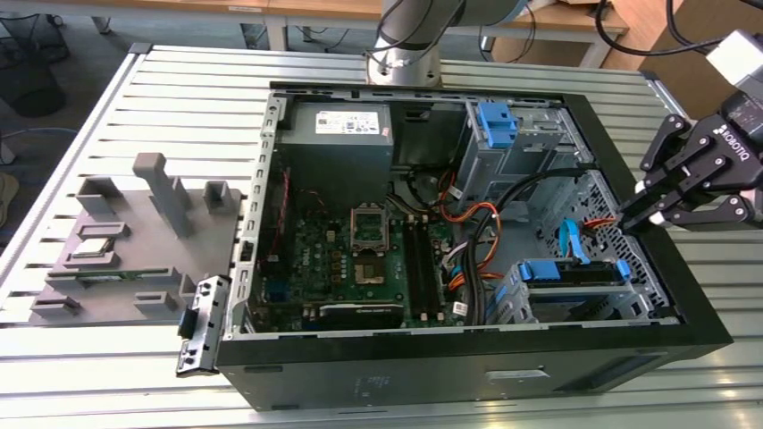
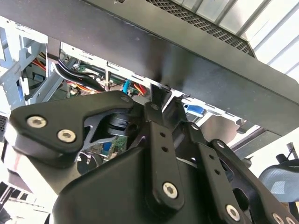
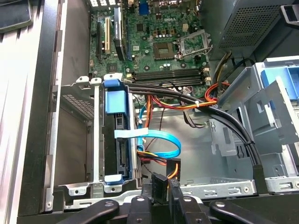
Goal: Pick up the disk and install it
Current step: 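Insert the second disk wire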
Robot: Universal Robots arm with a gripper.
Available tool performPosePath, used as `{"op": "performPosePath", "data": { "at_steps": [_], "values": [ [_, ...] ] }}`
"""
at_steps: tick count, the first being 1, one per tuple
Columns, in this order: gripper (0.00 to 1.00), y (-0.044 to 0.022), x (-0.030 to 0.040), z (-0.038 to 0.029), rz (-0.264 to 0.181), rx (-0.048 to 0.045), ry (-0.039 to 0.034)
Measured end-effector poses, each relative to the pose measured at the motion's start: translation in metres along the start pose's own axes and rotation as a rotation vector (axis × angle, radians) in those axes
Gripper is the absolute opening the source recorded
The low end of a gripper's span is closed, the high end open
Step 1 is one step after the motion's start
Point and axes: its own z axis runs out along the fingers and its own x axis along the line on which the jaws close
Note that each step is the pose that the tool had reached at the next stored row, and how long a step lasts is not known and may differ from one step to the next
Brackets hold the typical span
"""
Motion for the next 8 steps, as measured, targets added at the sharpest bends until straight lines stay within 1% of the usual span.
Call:
{"op": "performPosePath", "data": {
  "at_steps": [1, 2, 3, 4, 8],
  "values": [
    [0.28, 0.0000, 0.0000, 0.0000, 0.000, 0.0001, 0.0008],
    [0.22, 0.0001, 0.0001, -0.0002, 0.001, 0.0002, 0.0023],
    [0.22, 0.0001, 0.0000, -0.0002, 0.001, 0.0003, 0.0028],
    [0.18, 0.0000, 0.0000, -0.0001, 0.001, 0.0004, 0.0034],
    [0.18, 0.0000, 0.0000, 0.0001, 0.002, 0.0006, 0.0065]
  ]
}}
